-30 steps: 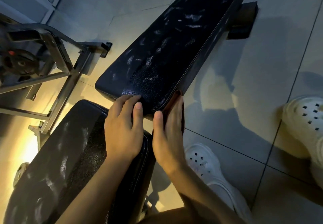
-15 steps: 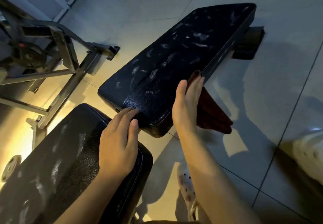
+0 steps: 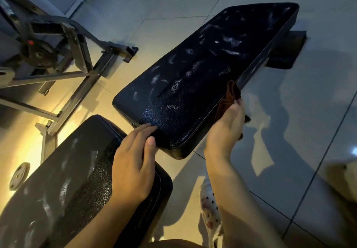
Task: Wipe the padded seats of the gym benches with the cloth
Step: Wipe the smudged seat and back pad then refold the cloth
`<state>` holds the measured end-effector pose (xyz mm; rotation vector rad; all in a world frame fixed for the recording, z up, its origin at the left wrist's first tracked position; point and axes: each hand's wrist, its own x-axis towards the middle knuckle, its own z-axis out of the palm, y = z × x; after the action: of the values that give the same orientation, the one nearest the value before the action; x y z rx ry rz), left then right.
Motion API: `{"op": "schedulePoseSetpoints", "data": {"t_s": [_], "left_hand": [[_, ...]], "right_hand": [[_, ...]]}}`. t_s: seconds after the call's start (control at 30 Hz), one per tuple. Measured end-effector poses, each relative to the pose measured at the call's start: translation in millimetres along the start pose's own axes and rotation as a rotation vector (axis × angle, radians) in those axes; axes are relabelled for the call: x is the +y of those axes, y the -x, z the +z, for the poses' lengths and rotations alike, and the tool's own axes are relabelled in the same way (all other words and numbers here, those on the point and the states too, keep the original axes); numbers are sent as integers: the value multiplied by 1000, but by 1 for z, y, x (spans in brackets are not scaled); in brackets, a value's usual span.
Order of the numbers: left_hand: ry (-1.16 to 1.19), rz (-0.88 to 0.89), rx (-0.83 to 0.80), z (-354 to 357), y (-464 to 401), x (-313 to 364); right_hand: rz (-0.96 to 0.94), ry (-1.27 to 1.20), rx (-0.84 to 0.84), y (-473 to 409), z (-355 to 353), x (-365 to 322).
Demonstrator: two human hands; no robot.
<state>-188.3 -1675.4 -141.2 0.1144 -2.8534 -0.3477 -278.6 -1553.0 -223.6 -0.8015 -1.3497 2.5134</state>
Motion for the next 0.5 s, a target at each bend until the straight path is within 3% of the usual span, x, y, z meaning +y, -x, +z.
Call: {"op": "schedulePoseSetpoints", "data": {"t_s": [0.3, 0.4, 0.5], "left_hand": [[-26, -18, -18, 0, -1, 1], [-38, -16, -27, -1, -2, 2], [-54, -10, -39, -1, -2, 3]], "right_hand": [[-226, 349, -336, -14, -34, 20], [-217, 313, -427, -24, -32, 20], [-179, 265, -400, -40, -21, 13]]}}
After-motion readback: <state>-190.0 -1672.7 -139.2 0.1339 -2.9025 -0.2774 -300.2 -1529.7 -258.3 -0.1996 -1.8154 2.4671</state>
